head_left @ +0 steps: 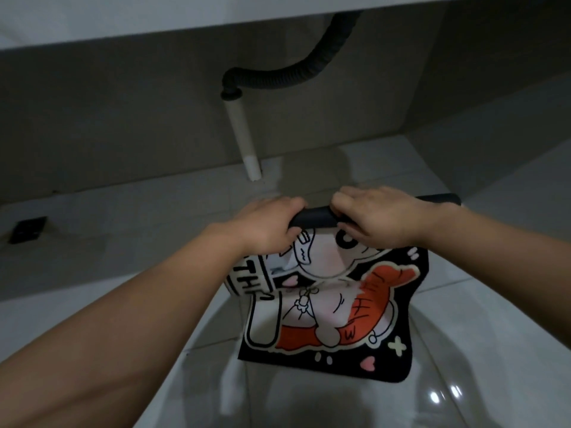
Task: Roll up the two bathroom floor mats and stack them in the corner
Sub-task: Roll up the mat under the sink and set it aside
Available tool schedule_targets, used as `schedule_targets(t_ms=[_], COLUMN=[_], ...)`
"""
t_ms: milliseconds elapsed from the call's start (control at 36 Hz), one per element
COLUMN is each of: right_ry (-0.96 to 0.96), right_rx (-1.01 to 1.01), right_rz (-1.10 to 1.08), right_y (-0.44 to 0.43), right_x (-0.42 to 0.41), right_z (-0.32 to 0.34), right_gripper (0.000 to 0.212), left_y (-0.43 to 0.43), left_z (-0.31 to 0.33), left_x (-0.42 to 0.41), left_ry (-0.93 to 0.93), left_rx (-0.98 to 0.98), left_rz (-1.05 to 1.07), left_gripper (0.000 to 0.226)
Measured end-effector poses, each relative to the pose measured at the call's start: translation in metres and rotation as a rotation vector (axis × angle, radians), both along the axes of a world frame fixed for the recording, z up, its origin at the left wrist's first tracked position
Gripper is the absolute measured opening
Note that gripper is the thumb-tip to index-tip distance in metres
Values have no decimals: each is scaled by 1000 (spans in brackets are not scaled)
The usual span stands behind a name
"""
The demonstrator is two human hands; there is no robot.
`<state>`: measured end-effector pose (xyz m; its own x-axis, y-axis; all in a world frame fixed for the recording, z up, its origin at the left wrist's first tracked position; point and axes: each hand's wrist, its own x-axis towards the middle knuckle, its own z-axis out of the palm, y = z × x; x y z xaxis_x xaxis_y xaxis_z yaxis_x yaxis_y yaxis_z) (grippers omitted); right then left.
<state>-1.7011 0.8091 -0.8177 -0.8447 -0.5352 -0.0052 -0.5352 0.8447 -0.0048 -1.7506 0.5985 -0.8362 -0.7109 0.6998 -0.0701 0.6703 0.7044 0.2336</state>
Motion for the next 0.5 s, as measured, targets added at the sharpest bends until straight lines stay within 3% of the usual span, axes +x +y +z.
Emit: schedule_targets(t_ms=[111, 222, 333, 444, 500], right_ry=[13, -24, 5, 9, 31], right_rx=[-24, -16, 42, 97, 194], right_rz=[5, -91, -74, -115, -90], right_y=[-1, -5, -8, -13, -14], right_x=[0, -2, -4, -2, -1], right_z=[0, -1, -4, -8, -8], right_gripper=[24, 50, 27, 21, 23], left_y=[0, 2, 6, 6, 6], left_z=[0, 0, -1, -2, -4], left_x=[1, 1, 2, 2, 3], left_ry=[21, -19, -1, 85, 19], left_rx=[12, -20, -13, -39, -39], left_rz=[25, 44, 39, 9, 2], left_gripper=[19, 11, 10, 23, 36])
